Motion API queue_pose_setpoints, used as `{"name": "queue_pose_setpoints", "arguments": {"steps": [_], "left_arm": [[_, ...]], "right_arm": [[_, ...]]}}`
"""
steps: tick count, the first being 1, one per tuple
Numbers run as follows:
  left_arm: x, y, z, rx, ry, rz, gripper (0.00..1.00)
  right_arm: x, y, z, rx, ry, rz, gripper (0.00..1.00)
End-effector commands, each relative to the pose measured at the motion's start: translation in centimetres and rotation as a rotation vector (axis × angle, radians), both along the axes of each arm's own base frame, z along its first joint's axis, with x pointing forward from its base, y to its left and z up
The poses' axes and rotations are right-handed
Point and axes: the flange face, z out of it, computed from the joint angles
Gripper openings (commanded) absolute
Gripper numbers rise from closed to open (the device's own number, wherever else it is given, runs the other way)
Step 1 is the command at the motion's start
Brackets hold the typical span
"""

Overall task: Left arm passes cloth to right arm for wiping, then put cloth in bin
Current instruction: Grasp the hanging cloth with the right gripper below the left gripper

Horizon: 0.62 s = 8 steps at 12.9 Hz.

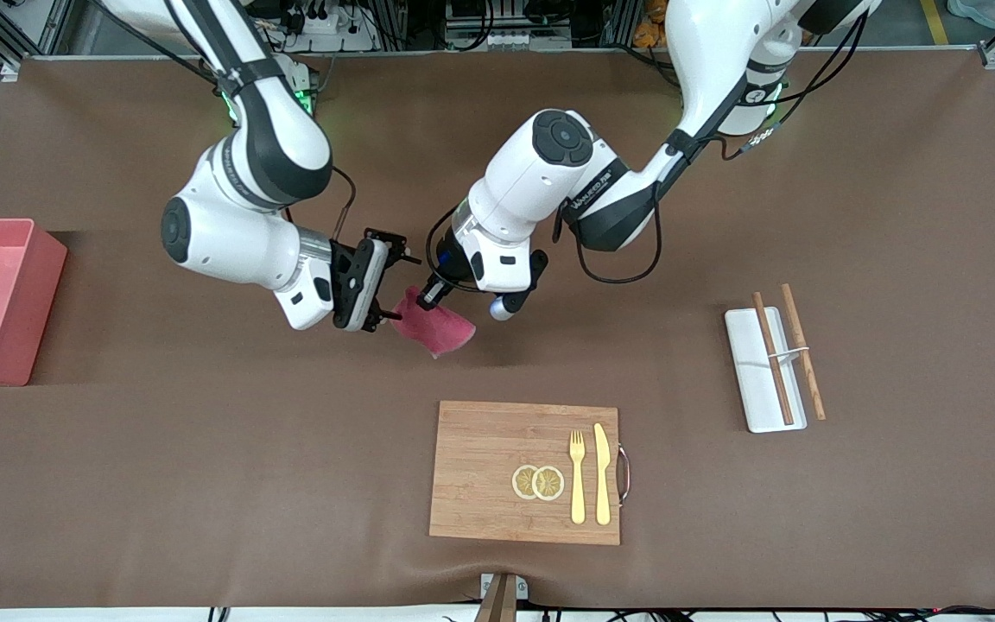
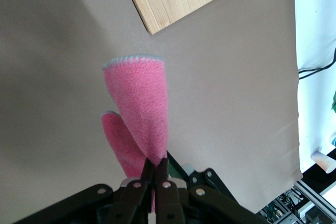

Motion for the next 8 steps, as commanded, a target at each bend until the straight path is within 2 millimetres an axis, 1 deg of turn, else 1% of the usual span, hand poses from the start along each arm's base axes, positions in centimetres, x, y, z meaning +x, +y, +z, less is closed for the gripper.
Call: {"name": "queue_pose_setpoints", "arguments": {"steps": [1, 2, 3, 4, 5, 8], "left_arm": [[0.0, -0.6, 1.2, -0.023, -0.011, 0.004, 0.0], [-0.1, -0.6, 1.5, -0.025, -0.014, 0.002, 0.0], [-0.5, -1.0, 1.7, -0.026, -0.016, -0.005, 0.0], [-0.7, -1.1, 2.0, -0.028, -0.02, -0.007, 0.0], [-0.7, -1.1, 2.2, -0.03, -0.023, -0.007, 0.0], [-0.8, -1.1, 2.7, -0.034, -0.028, -0.008, 0.0]], "right_arm": [[-0.7, 0.0, 0.3, 0.016, -0.029, 0.002, 1.0], [-0.7, -0.1, 0.3, 0.016, -0.03, 0.002, 0.86], [-0.6, 0.0, 0.3, 0.015, -0.035, 0.0, 0.54], [-0.7, 0.2, 0.3, 0.014, -0.041, 0.0, 0.18], [-0.8, 0.4, 0.4, 0.015, -0.042, 0.003, 0.0], [-1.0, 0.5, 0.6, 0.018, -0.037, 0.01, 0.0]]}}
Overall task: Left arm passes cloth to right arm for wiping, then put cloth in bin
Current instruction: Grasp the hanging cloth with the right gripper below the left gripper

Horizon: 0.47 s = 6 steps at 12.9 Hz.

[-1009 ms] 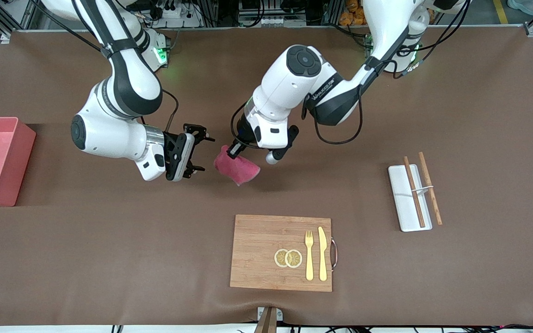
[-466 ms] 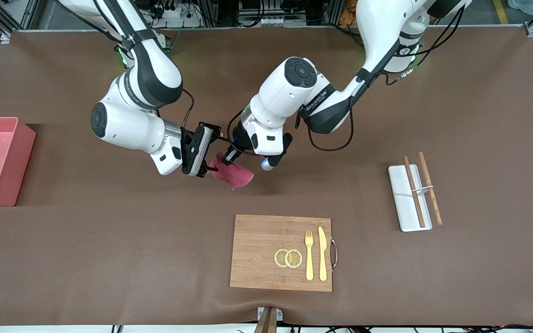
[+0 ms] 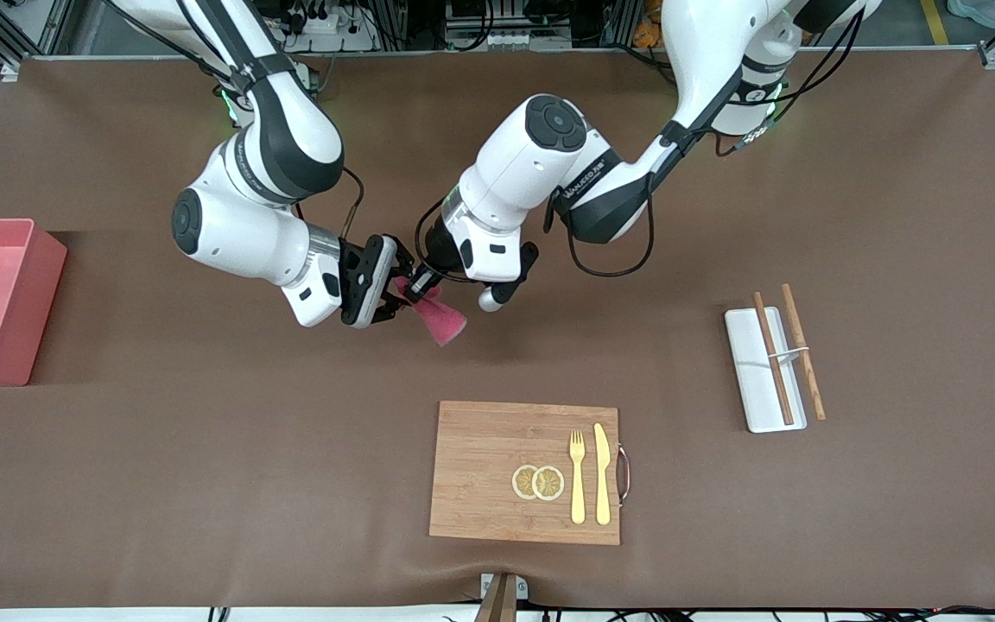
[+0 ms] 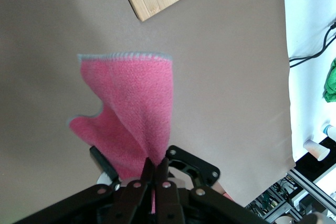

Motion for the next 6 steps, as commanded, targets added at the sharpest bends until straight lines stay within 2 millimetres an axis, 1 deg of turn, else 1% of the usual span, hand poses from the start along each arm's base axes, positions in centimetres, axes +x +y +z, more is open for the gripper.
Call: {"name": "queue_pose_setpoints", "arguments": {"steps": [1, 2, 3, 4, 5, 6], "left_arm": [[-0.2, -0.1, 1.1, -0.01, -0.009, 0.004, 0.0], [-0.1, 0.1, 1.1, -0.008, -0.008, 0.007, 0.0], [0.1, 0.4, 1.3, -0.002, -0.013, 0.009, 0.37], [0.1, 0.8, 2.8, 0.004, -0.041, 0.006, 0.99], [0.7, 1.9, 3.4, 0.044, -0.073, 0.003, 1.0], [1.6, 4.0, 5.1, 0.101, -0.08, 0.01, 1.0]], "right_arm": [[-0.8, -0.3, 0.8, 0.021, -0.007, 0.002, 0.0], [-0.8, -0.7, 1.0, 0.023, 0.004, 0.002, 0.0], [-0.9, -0.8, 1.0, 0.024, 0.016, 0.01, 0.0], [-0.7, -1.4, 1.0, 0.02, 0.022, 0.007, 0.0], [-0.7, -2.1, 0.9, 0.02, 0.04, 0.008, 0.0], [-0.6, -2.8, 1.0, 0.021, 0.054, 0.006, 0.0]]}}
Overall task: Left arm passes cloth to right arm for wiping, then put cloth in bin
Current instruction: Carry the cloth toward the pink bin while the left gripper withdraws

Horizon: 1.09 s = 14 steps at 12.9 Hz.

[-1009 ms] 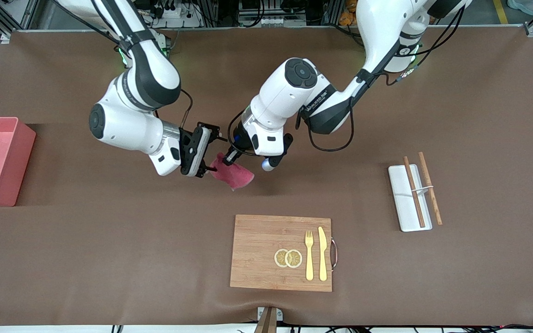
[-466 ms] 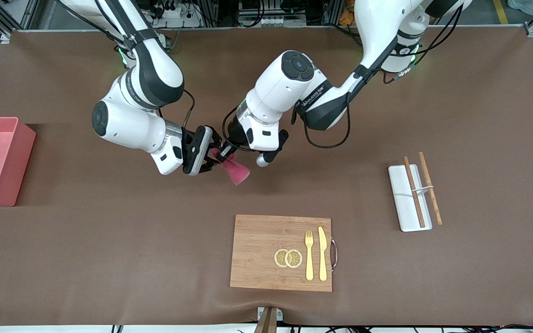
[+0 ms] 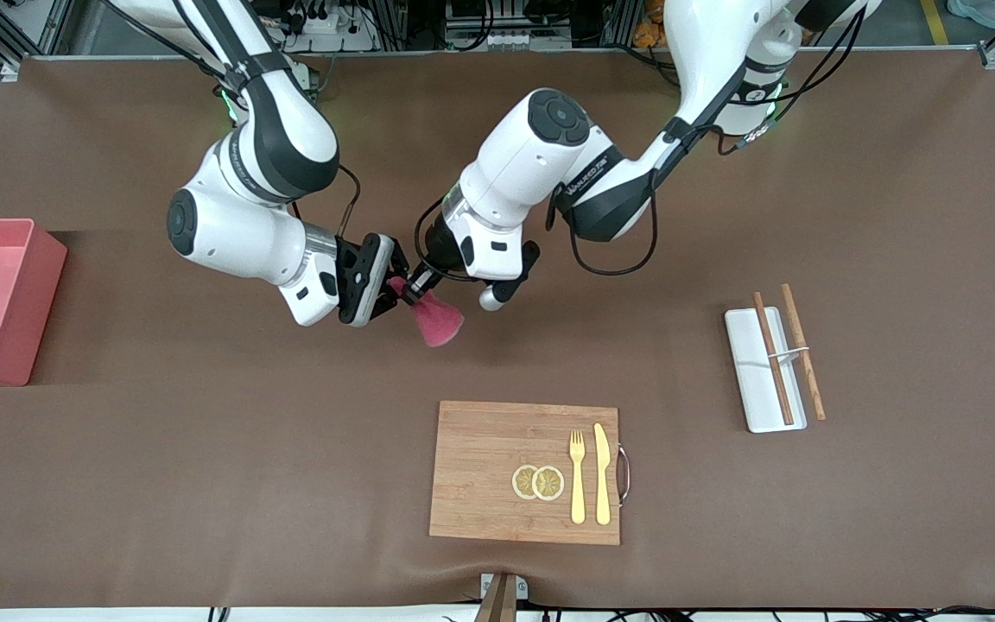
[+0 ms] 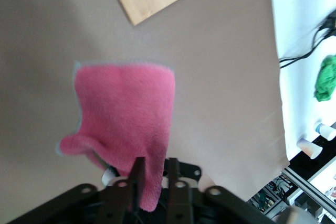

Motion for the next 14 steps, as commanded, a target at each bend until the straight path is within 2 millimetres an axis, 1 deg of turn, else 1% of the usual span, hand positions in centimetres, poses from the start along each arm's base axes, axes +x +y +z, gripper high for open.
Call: {"name": "queue_pose_setpoints", "arguments": {"steps": [1, 2, 3, 4, 6, 8, 10, 11, 12, 13, 14], "left_arm": [[1.8, 5.2, 4.7, 0.134, -0.044, 0.005, 1.0], [2.6, 7.5, 6.3, 0.18, -0.053, -0.011, 1.0], [3.4, 10.2, 7.6, 0.237, -0.056, -0.043, 1.0], [4.2, 13.1, 8.8, 0.294, -0.056, -0.075, 1.0], [6.1, 19.9, 10.9, 0.397, -0.062, -0.19, 1.0], [7.4, 26.5, 12.3, 0.485, -0.058, -0.322, 1.0], [8.4, 32.5, 12.9, 0.531, -0.039, -0.443, 1.0], [8.7, 35.8, 13.2, 0.537, -0.029, -0.497, 1.0], [9.0, 39.0, 13.7, 0.54, -0.029, -0.545, 1.0], [9.2, 41.9, 13.9, 0.551, -0.025, -0.591, 1.0], [9.0, 44.5, 14.4, 0.561, -0.022, -0.622, 1.0]], "right_arm": [[-0.7, -3.1, 0.3, 0.003, 0.04, -0.004, 0.0], [-0.9, -4.5, -0.3, -0.003, 0.07, -0.01, 0.0], [-1.1, -5.7, -0.8, -0.009, 0.099, -0.012, 0.0], [-1.0, -7.5, -1.4, -0.021, 0.14, -0.02, 0.0], [-0.5, -12.2, -3.1, -0.083, 0.2, -0.024, 0.0], [-0.1, -16.8, -5.6, -0.143, 0.239, -0.063, 0.0], [0.5, -22.9, -10.4, -0.172, 0.324, -0.129, 0.0], [0.8, -25.4, -12.4, -0.173, 0.35, -0.152, 0.0], [1.6, -27.9, -14.4, -0.162, 0.352, -0.155, 0.0], [2.6, -31.0, -16.2, -0.158, 0.355, -0.178, 0.0], [3.1, -33.8, -17.8, -0.189, 0.356, -0.176, 0.0]]}}
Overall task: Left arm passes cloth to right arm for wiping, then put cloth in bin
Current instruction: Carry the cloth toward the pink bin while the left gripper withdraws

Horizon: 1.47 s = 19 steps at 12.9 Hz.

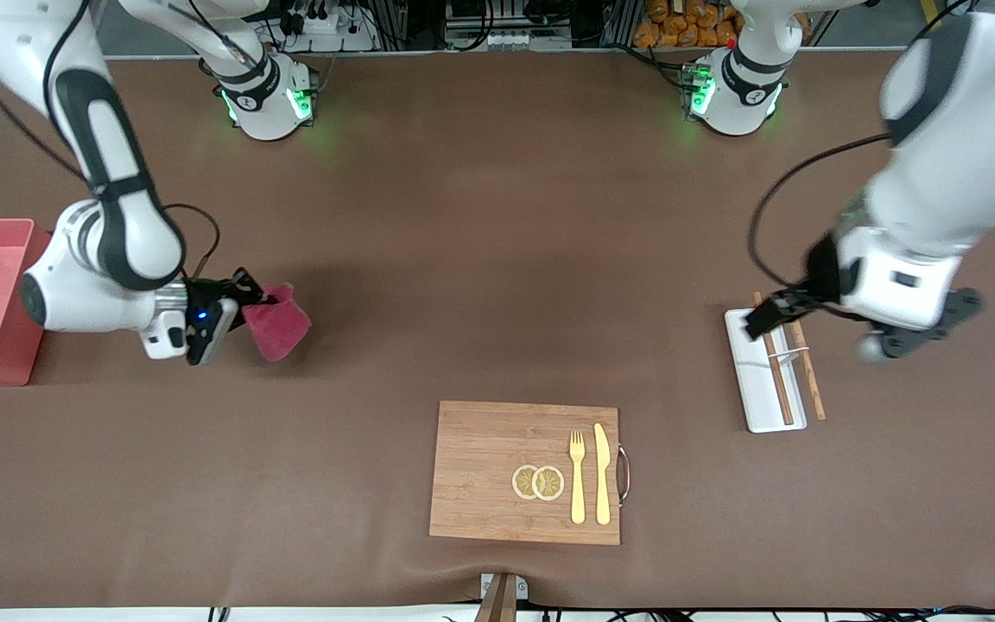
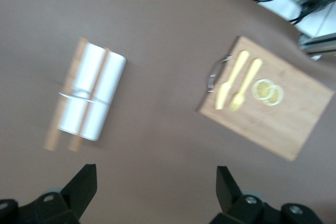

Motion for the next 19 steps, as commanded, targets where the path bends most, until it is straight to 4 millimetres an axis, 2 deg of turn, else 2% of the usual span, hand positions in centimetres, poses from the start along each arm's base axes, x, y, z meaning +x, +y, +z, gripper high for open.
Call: {"name": "queue_pose_setpoints", "arguments": {"steps": [1, 2, 3, 7, 10, 11, 12, 14, 16, 17, 19], "left_arm": [[-1.2, 5.1, 1.3, 0.018, 0.029, -0.088, 1.0], [-1.6, 6.3, 1.7, 0.025, 0.038, -0.094, 1.0], [-2.0, 6.5, 2.4, 0.03, 0.039, -0.093, 1.0], [-3.9, 7.4, 4.5, 0.056, 0.046, -0.097, 1.0], [-4.7, 9.8, 5.8, 0.074, 0.023, -0.165, 1.0], [-5.2, 10.6, 5.5, 0.089, 0.037, -0.192, 1.0], [-6.0, 10.6, 5.7, 0.102, 0.045, -0.21, 1.0], [-6.7, 10.5, 5.4, 0.114, 0.055, -0.229, 1.0], [-7.3, 10.5, 5.8, 0.119, 0.052, -0.24, 1.0], [-7.4, 10.5, 5.7, 0.119, 0.055, -0.24, 1.0], [-7.6, 10.6, 5.7, 0.119, 0.058, -0.242, 1.0]], "right_arm": [[3.1, -7.1, -4.1, -0.055, 0.011, 0.012, 0.0], [4.3, -9.4, -4.5, -0.076, 0.001, 0.003, 0.0], [4.9, -10.8, -4.2, -0.099, -0.017, 0.006, 0.0], [5.7, -18.9, -1.3, -0.254, -0.063, 0.008, 0.0], [6.2, -24.7, 2.1, -0.361, -0.107, 0.016, 0.0], [6.3, -26.6, 4.0, -0.407, -0.126, 0.02, 0.0], [6.4, -27.6, 5.1, -0.441, -0.137, 0.031, 0.0], [6.0, -31.0, 7.2, -0.518, -0.144, 0.038, 0.0], [5.5, -32.1, 7.3, -0.553, -0.13, 0.053, 0.0], [5.4, -32.2, 6.7, -0.557, -0.117, 0.057, 0.0], [5.3, -31.4, 5.1, -0.55, -0.095, 0.069, 0.0]]}}
